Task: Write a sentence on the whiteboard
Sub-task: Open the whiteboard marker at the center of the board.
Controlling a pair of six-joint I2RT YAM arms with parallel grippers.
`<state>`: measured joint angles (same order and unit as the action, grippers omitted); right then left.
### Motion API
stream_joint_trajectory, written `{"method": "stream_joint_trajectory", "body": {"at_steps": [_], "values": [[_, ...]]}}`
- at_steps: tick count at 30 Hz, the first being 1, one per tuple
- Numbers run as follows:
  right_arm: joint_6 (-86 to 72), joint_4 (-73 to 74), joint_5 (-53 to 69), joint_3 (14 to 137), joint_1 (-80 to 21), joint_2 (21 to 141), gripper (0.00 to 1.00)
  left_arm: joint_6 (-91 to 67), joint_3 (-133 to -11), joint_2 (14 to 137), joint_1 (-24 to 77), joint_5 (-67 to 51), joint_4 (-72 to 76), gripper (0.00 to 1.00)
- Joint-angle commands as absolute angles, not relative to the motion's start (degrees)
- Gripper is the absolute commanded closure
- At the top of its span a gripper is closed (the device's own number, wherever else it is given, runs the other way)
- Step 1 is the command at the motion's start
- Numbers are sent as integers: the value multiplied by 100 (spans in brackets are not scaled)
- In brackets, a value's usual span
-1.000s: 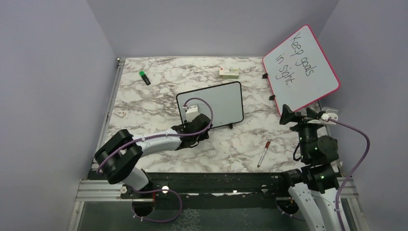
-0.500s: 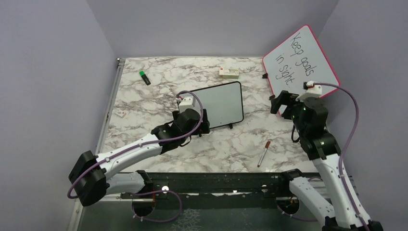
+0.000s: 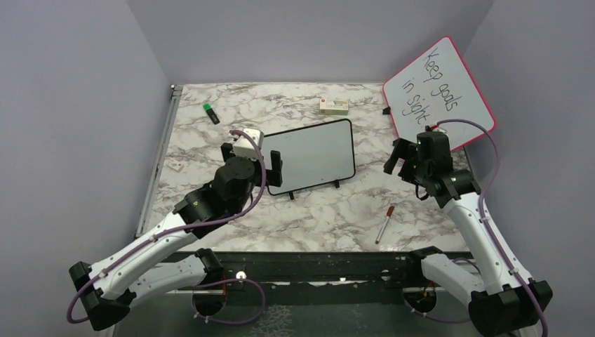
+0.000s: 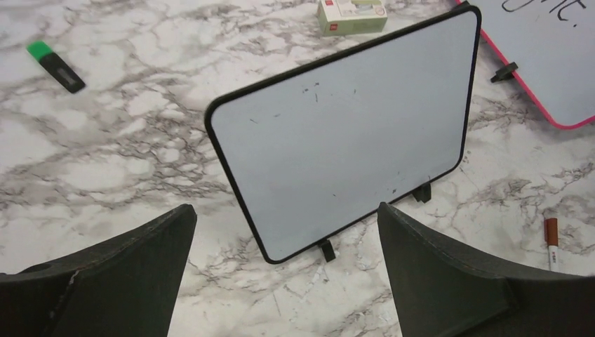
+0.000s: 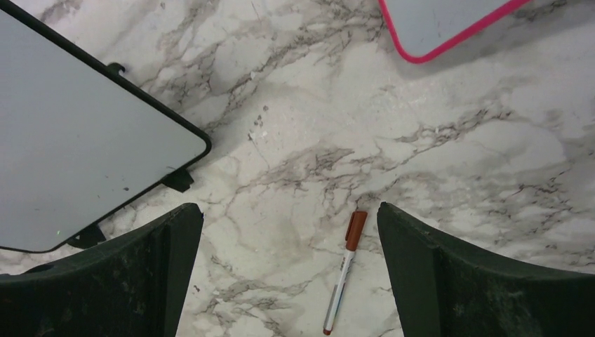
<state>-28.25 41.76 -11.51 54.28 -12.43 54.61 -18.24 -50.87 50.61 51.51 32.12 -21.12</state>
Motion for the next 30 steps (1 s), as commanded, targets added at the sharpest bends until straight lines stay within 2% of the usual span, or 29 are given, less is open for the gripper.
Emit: {"method": "stream_joint_trajectory", "body": {"at_steps": [1,7,16,25,30], "values": [[-3272,4730,-535,5210,-1274,5672,0,-1015,-5050,4566,5153,3739,-1993,1],[-3470,5006,-248,4952,-1274,6291,14,-906,-4695,4014,4679,3379,-1881,1],[-3855,4918,49,4210,-1287,6919,41,-986,-4403,3741,3537,2300,-1572,1],[-4175,4712,28,3753,-1488,7189,52,-1153,-4369,3871,2791,1399,-1471,1],[-4430,4596,-367,3647,-1876,7493,57,-1193,-4346,3890,2643,1196,-1455,1]]}}
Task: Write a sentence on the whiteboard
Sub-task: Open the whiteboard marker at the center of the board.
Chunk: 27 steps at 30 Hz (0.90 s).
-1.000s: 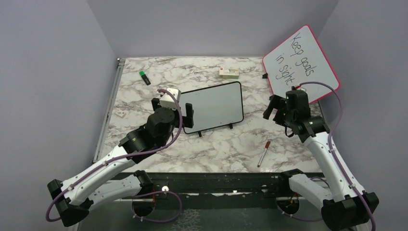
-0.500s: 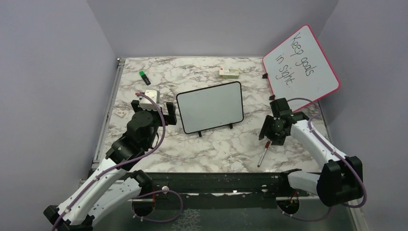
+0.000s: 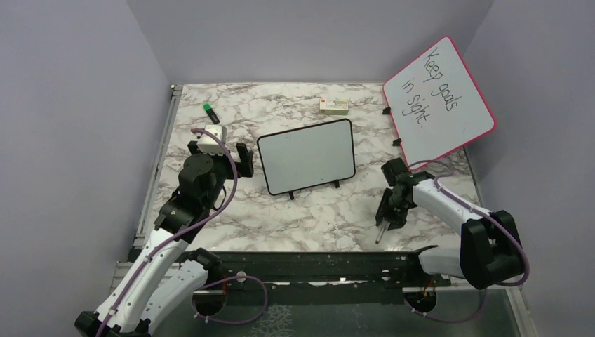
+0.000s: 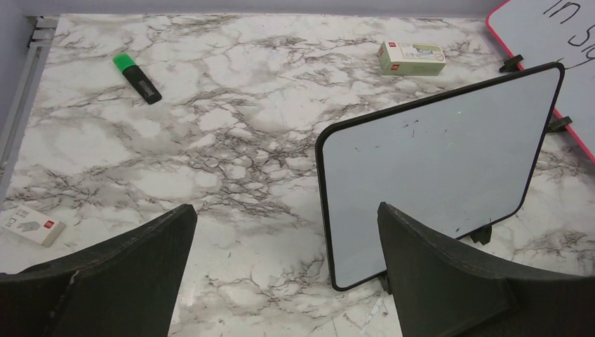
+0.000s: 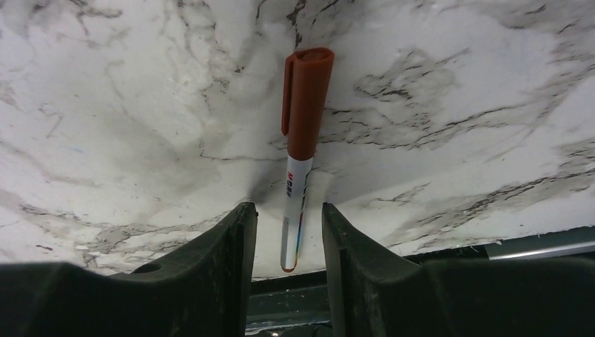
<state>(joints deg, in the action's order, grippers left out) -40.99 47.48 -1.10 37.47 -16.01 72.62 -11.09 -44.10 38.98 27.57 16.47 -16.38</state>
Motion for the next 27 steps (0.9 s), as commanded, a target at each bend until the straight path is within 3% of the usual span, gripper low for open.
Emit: {"method": "stream_joint_trajectory", "body": {"at_steps": [1,4,15,27], "values": [[-4498,4578,-434,3640,-1977,7556,57,-1207,-4342,3885,2631,1173,-1451,1],[-4669,4522,-568,3648,-2270,7723,62,-1227,-4325,3883,2603,1152,-1433,1],[-4728,4545,-1133,4042,-3067,7945,99,-1331,-4263,3950,2566,678,-1364,1],[-3301,4020,-1144,4900,-3565,7234,100,-1714,-4348,4251,2444,-350,-1330,1]]}}
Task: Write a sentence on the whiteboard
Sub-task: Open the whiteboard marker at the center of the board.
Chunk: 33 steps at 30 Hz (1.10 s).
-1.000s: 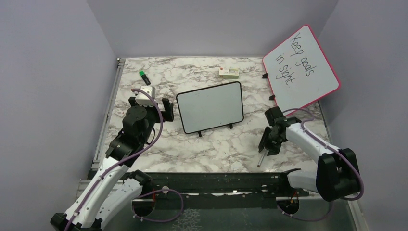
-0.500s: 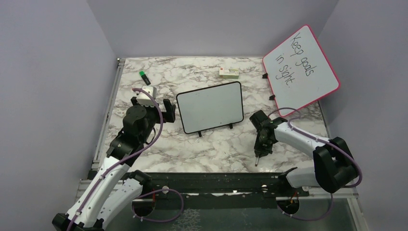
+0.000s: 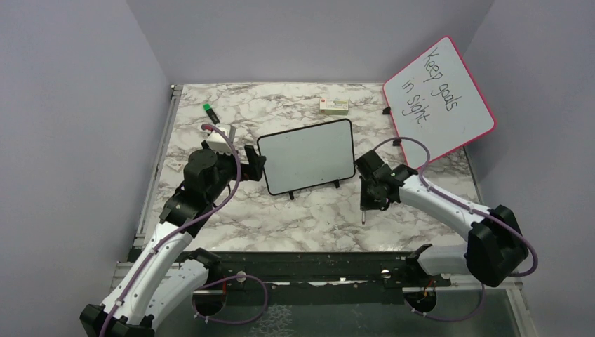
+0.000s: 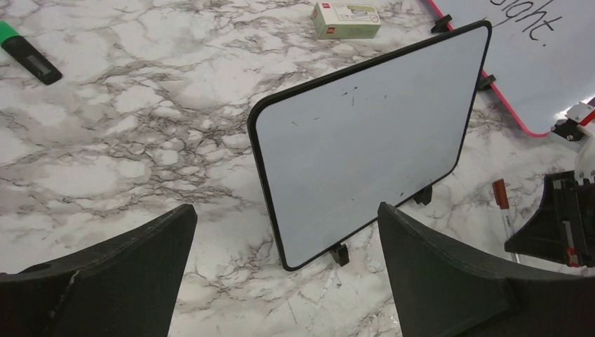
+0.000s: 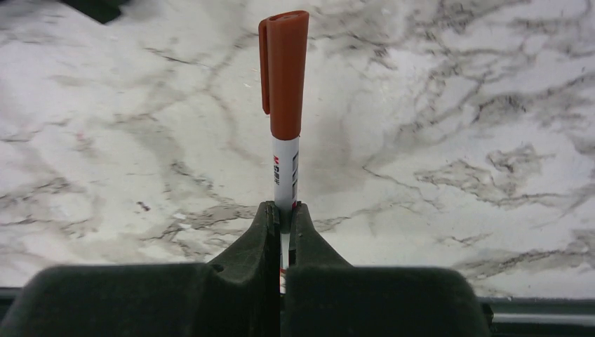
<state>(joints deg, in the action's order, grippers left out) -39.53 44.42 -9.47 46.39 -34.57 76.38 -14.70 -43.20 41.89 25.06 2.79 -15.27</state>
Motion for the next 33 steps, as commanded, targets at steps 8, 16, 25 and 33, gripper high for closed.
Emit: {"method": "stream_joint_trajectory", "body": {"at_steps": [8,16,25,33], "values": [[-1806,3127,-258,5299,-3646,6859,99,-2484,-4324,4706,2443,-1260,-1122,2],[-872,2346,1068,5551,-3946,7027,100,-3354,-3899,4930,2443,-2175,-119,4],[-246,2139,1467,5908,-4721,7583,100,-3716,-3660,5320,2504,-2648,551,9],[-55,2070,1590,6038,-5068,7727,100,-3878,-3533,5574,2632,-3102,931,23]]}}
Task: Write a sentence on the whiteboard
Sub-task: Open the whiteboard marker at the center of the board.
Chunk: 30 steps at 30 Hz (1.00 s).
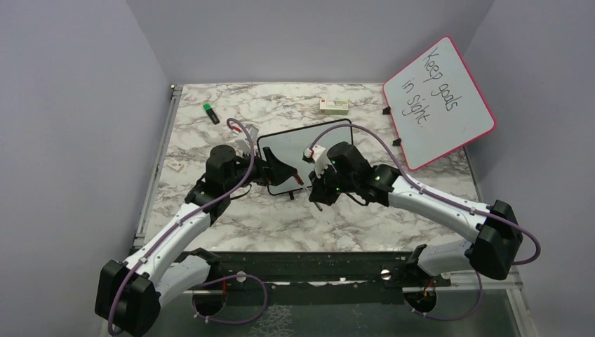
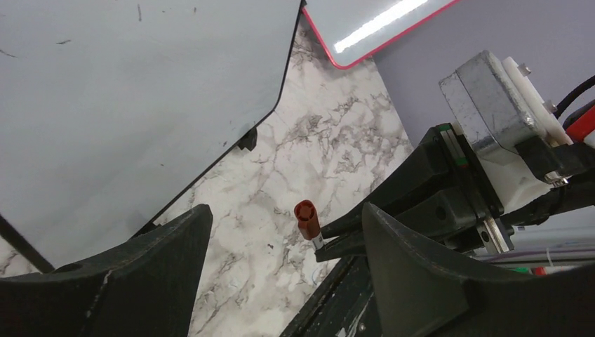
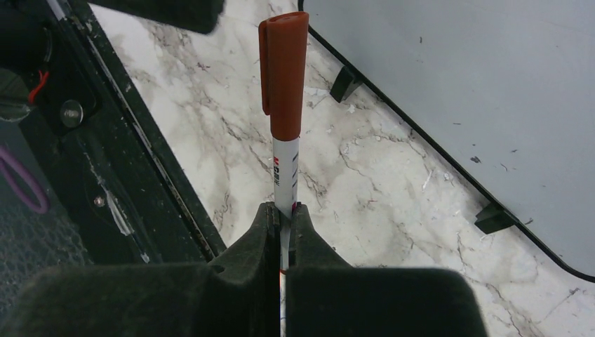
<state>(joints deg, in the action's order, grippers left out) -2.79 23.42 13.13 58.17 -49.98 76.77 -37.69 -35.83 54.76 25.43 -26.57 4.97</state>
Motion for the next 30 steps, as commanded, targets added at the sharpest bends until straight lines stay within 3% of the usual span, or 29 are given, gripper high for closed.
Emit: {"method": "stream_joint_trajectory", "body": {"at_steps": [1,8,13,23,27,30], "values": [[-53,2051,1594,6038,-5090,7726,100,-3868,-3517,5596,2640,-3110,932,25],[-53,1962,1545,6017,-5149,7741,100,-4034,-3463,5858,2784,-3287,1242,46],[-53,1935,1513,6005,-5169,7749,100,-4053,-3463,6004,2962,-3252,1359,54],[-64,1554,1451,5740,-5185,7623,99,-4184,-3313,5861,3006,-2878,1508,100],[-285,1068,1429,5498,-5185,7383,82,-4385,-3159,5640,3006,-2558,1626,100],[-510,559,1259,5239,-5178,7072,60,-4647,-2990,5458,3006,-2303,1771,100]]}}
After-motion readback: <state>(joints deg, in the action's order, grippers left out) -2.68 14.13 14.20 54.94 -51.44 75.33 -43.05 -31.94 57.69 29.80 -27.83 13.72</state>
